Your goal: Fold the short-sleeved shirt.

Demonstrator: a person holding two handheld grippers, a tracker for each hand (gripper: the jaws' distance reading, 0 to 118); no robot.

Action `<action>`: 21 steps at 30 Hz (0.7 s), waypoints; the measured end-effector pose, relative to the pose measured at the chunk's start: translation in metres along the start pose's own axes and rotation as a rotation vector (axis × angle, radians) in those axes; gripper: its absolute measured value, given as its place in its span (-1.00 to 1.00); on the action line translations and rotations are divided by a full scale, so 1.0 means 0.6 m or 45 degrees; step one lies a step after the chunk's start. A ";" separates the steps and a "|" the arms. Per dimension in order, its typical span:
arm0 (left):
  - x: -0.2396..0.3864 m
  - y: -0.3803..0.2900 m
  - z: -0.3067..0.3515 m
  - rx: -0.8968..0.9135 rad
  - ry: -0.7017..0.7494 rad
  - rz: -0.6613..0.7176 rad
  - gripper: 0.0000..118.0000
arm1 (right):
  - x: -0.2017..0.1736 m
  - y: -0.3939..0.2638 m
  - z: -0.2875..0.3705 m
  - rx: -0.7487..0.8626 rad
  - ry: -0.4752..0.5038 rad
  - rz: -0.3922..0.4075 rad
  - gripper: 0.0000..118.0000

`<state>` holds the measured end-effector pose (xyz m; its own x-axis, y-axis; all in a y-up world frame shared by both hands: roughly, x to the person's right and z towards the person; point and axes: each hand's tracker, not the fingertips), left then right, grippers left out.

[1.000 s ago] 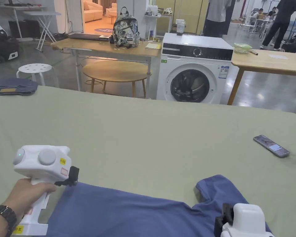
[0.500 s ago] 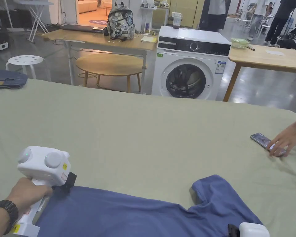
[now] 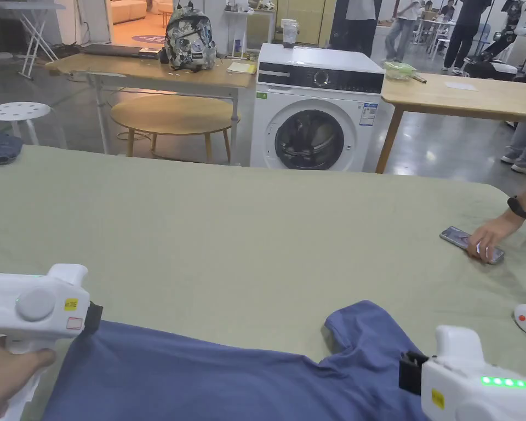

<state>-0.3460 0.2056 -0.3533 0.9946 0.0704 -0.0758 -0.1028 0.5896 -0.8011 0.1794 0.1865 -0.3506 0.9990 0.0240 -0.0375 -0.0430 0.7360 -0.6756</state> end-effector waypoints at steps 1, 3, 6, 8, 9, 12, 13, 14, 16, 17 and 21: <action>0.001 -0.003 0.003 0.018 0.003 -0.002 -1.00 | 0.015 0.017 -0.021 -0.047 0.027 -0.004 0.13; 0.003 -0.010 0.013 0.035 -0.001 -0.013 -1.00 | 0.037 0.046 -0.052 -0.126 0.001 -0.002 0.14; -0.001 -0.018 0.017 0.057 0.001 -0.006 -1.00 | 0.065 0.075 -0.112 -0.257 0.000 0.017 0.20; -0.005 -0.022 0.018 0.064 0.001 0.007 -1.00 | 0.077 0.080 -0.140 -0.329 0.042 0.018 0.22; -0.006 -0.024 0.016 0.064 0.002 0.014 -1.00 | 0.079 0.081 -0.155 -0.367 0.040 0.020 0.22; -0.012 -0.027 0.015 0.061 0.001 0.031 -1.00 | 0.069 0.075 -0.164 -0.414 0.066 0.019 0.22; -0.011 -0.029 0.013 0.058 0.002 0.036 -1.00 | 0.068 0.074 -0.172 -0.437 0.077 0.023 0.19; -0.013 -0.029 0.011 0.055 0.004 0.039 -1.00 | 0.071 0.071 -0.185 -0.459 0.080 0.032 0.19; -0.016 -0.031 0.009 0.052 0.005 0.045 -1.00 | 0.074 0.064 -0.206 -0.505 0.051 0.055 0.16; -0.010 -0.034 0.011 0.048 0.007 0.045 -1.00 | 0.073 0.063 -0.203 -0.486 0.056 0.057 0.14; -0.009 -0.039 0.011 0.043 0.015 0.044 -1.00 | 0.069 0.063 -0.182 -0.450 0.020 0.073 -0.79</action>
<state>-0.3489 0.1965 -0.3304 0.9905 0.0820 -0.1100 -0.1372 0.6139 -0.7773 0.2176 0.1414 -0.4584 0.9946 0.0461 -0.0925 -0.1033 0.4542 -0.8849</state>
